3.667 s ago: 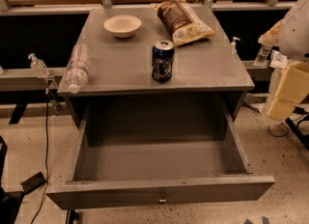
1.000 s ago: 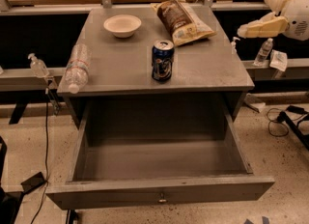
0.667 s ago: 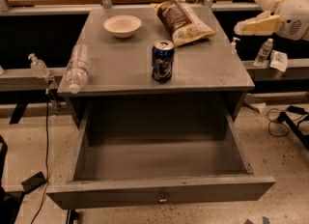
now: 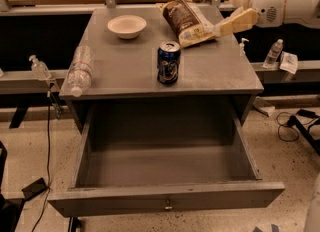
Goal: Place pepsi can into top drawer
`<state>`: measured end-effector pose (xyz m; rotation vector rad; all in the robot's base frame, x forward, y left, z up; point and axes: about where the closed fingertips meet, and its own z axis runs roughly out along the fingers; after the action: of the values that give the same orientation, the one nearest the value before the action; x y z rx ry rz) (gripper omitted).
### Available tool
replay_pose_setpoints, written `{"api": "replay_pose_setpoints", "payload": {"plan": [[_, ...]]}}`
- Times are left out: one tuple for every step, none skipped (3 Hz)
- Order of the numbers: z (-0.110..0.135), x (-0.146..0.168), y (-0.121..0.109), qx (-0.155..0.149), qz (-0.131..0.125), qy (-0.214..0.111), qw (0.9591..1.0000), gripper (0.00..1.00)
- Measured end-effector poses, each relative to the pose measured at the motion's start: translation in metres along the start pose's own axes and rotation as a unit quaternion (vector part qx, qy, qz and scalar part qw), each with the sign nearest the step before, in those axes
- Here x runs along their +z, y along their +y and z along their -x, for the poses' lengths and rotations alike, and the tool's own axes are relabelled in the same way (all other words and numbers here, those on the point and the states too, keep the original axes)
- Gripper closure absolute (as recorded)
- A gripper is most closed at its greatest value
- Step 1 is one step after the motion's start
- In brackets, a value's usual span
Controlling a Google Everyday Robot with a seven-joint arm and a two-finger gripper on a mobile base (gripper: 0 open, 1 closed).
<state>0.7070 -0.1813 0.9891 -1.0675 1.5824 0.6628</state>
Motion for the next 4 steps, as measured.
{"api": "replay_pose_setpoints", "payload": {"plan": [[-0.001, 0.024, 0.006, -0.008, 0.015, 0.041, 0.999, 0.0], [-0.002, 0.026, 0.006, -0.009, 0.015, 0.043, 0.9989, 0.0], [-0.005, 0.032, 0.014, -0.007, 0.039, 0.014, 0.9991, 0.0], [-0.008, 0.046, 0.032, -0.022, 0.07, -0.03, 0.9969, 0.0]]}}
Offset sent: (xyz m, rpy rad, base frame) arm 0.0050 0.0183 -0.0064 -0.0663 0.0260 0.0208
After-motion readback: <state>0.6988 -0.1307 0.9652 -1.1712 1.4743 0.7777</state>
